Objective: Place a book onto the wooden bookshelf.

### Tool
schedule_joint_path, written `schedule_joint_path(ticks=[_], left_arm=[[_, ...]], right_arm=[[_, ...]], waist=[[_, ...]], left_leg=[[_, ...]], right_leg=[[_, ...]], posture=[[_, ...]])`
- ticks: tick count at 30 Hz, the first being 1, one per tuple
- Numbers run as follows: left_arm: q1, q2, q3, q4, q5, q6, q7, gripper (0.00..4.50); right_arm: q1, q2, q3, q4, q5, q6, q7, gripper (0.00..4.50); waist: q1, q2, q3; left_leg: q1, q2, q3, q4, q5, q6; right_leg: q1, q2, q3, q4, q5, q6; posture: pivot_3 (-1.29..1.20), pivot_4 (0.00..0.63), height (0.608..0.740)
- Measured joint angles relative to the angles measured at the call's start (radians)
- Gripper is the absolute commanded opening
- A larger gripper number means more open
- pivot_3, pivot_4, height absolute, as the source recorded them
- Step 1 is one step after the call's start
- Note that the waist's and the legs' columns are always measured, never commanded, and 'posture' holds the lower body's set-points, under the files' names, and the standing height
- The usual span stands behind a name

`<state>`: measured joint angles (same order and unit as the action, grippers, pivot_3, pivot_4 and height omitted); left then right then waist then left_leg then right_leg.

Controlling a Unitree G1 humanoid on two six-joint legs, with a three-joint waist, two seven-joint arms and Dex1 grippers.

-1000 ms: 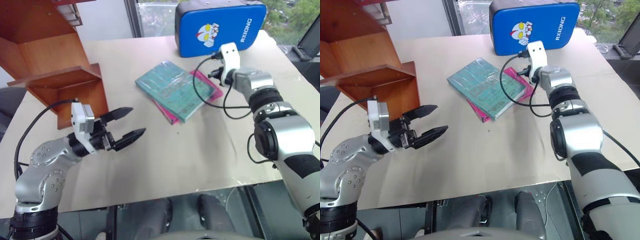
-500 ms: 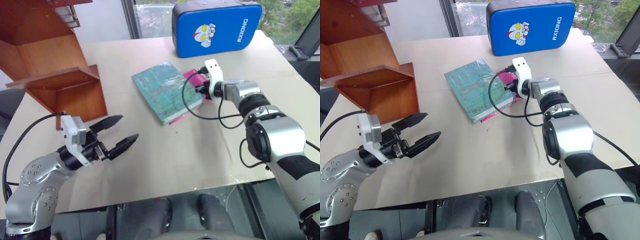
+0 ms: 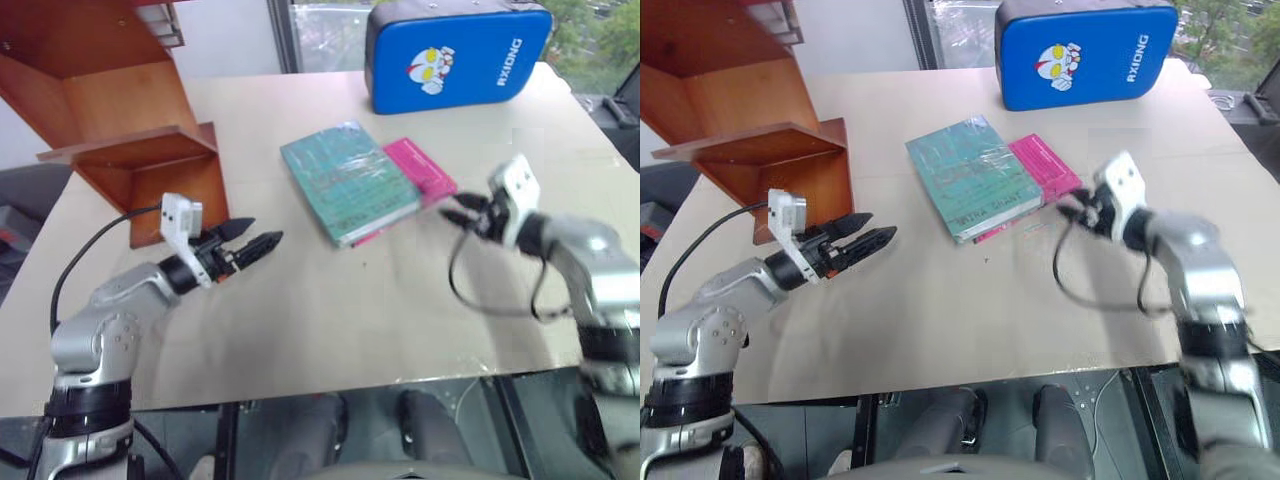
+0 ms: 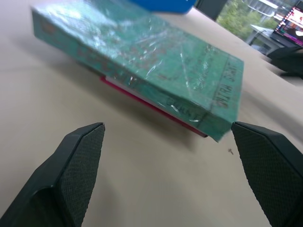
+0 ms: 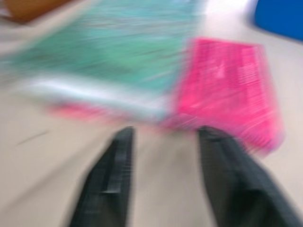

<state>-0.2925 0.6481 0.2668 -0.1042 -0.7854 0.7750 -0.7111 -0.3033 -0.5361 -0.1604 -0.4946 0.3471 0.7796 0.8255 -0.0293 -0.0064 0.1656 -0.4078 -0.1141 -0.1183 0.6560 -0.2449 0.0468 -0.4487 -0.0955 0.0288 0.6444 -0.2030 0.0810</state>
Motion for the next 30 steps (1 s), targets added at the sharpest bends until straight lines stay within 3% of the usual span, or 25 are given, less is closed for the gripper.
schedule_joint_path(ticks=[2,5,10,13,18,23,26,30], left_arm=[[-0.08,-0.011,-0.013,0.075,-0.021,0.083,0.001,4.5],[-0.167,-0.035,-0.026,0.166,-0.039,0.175,0.025,4.5],[-0.325,-0.12,-0.016,0.383,-0.046,0.309,0.119,4.5],[-0.463,-0.201,0.042,0.578,-0.048,0.362,0.191,4.5],[-0.608,-0.288,0.104,0.807,-0.039,0.347,0.25,4.5],[-0.664,-0.302,0.127,0.959,-0.01,0.306,0.248,4.5],[-0.678,-0.304,0.14,0.999,0.001,0.288,0.234,3.64],[-0.68,-0.304,0.183,1.033,-0.002,0.29,0.232,1.74]], right_arm=[[0.124,0.009,-0.104,-0.321,0.138,0.107,-0.064,4.41],[0.173,0.01,-0.169,-0.49,0.25,0.173,-0.146,4.41],[0.187,-0.059,-0.157,-0.521,0.362,0.152,-0.285,4.41],[0.146,-0.091,-0.071,-0.521,0.363,0.129,-0.379,4.41],[0.09,-0.091,0.044,-0.517,0.319,0.113,-0.442,4.41],[0.051,-0.091,0.099,-0.495,0.288,0.099,-0.445,4.41],[0.046,-0.091,0.113,-0.488,0.281,0.09,-0.445,4.5],[0.046,-0.089,0.117,-0.488,0.276,0.086,-0.45,4.5]], waist=[[-0.001,-0.001,-0.001],[-0.002,-0.002,-0.001],[0.018,-0.007,-0.001],[0.024,-0.008,-0.001],[0.026,-0.008,-0.002],[0.024,-0.009,-0.002],[0.024,-0.009,-0.002],[0.023,-0.009,-0.002]], left_leg=[[0.006,0.001,0.0,0.0,0.0,0.0],[0.018,0.001,-0.002,-0.001,-0.003,0.005],[0.022,0.0,-0.002,-0.001,-0.003,0.004],[0.017,-0.001,-0.003,0.0,0.0,0.0],[0.012,-0.003,-0.003,0.001,0.0,0.0],[0.012,-0.003,-0.004,0.001,0.0,0.0],[0.012,-0.003,-0.004,0.001,0.0,0.0],[0.012,-0.003,-0.005,0.001,0.0,0.0]], right_leg=[[0.006,0.001,0.0,0.001,0.0,0.0],[0.018,0.001,-0.002,-0.002,0.0,0.001],[0.022,0.0,-0.003,-0.002,0.0,0.001],[0.018,0.0,-0.004,-0.002,0.0,0.001],[0.015,-0.002,-0.004,-0.003,0.0,0.0],[0.015,-0.002,-0.004,-0.003,0.0,0.0],[0.015,-0.003,-0.004,-0.002,0.0,0.0],[0.015,-0.003,-0.005,-0.002,0.0,0.0]], posture=[[0.0,0.15,0.736],[0.0,0.15,0.736],[0.0,0.15,0.736],[0.0,0.15,0.736],[0.0,0.15,0.736],[0.0,0.15,0.736],[0.0,0.15,0.736],[0.0,0.15,0.736]])
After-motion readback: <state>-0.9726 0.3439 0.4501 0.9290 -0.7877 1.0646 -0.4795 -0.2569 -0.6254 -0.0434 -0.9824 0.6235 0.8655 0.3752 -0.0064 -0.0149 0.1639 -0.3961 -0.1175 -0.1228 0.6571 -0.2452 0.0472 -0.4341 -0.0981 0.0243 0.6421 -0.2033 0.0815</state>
